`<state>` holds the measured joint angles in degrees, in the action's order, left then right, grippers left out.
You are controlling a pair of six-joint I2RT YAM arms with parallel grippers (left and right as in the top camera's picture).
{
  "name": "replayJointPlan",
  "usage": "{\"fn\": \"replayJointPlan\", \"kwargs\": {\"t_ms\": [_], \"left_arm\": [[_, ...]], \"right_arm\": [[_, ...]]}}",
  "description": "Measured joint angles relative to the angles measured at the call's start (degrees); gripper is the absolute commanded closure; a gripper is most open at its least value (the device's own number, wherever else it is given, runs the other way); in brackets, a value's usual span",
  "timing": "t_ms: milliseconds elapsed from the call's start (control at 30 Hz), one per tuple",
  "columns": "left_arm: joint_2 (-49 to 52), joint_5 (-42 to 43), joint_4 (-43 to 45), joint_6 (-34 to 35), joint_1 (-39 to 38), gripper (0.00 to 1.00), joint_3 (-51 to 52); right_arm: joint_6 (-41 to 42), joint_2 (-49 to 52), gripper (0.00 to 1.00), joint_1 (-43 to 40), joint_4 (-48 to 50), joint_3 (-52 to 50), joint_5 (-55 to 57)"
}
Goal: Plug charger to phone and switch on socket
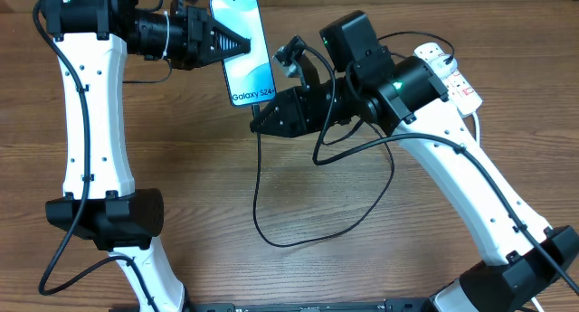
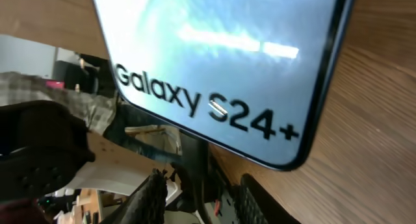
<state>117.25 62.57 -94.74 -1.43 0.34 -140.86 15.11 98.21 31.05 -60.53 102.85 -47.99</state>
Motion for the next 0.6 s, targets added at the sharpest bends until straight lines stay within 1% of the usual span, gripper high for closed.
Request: {"fn": "replayJointPlan", "kwargs": {"t_ms": [67, 167, 233, 367, 600], "left_arm": [[0.00, 0.00, -0.09, 0.00, 0.00, 0.96, 0.00], [0.00, 0.02, -0.48, 0.00, 0.00, 0.96, 0.00], [0.00, 0.44, -0.66, 0.00, 0.00, 0.96, 0.00], [0.00, 2.67, -0.92, -0.02, 0.00, 0.96, 0.00], [0.00, 4.92, -1.14, -0.04, 0.00, 0.96, 0.00]], "right_arm": [[0.02, 0.00, 0.67, -0.31, 0.24, 0.00, -0.66], [0.07, 0.00, 0.71, -1.07, 0.50, 0.00, -1.46], [0.11, 0.00, 0.76, -1.99, 0.70, 0.00, -2.51], [0.13, 0.00, 0.81, -3.61, 0.96, 0.00, -4.70], [0.28, 0.00, 0.82, -3.69, 2.73, 0.00, -8.41]]}}
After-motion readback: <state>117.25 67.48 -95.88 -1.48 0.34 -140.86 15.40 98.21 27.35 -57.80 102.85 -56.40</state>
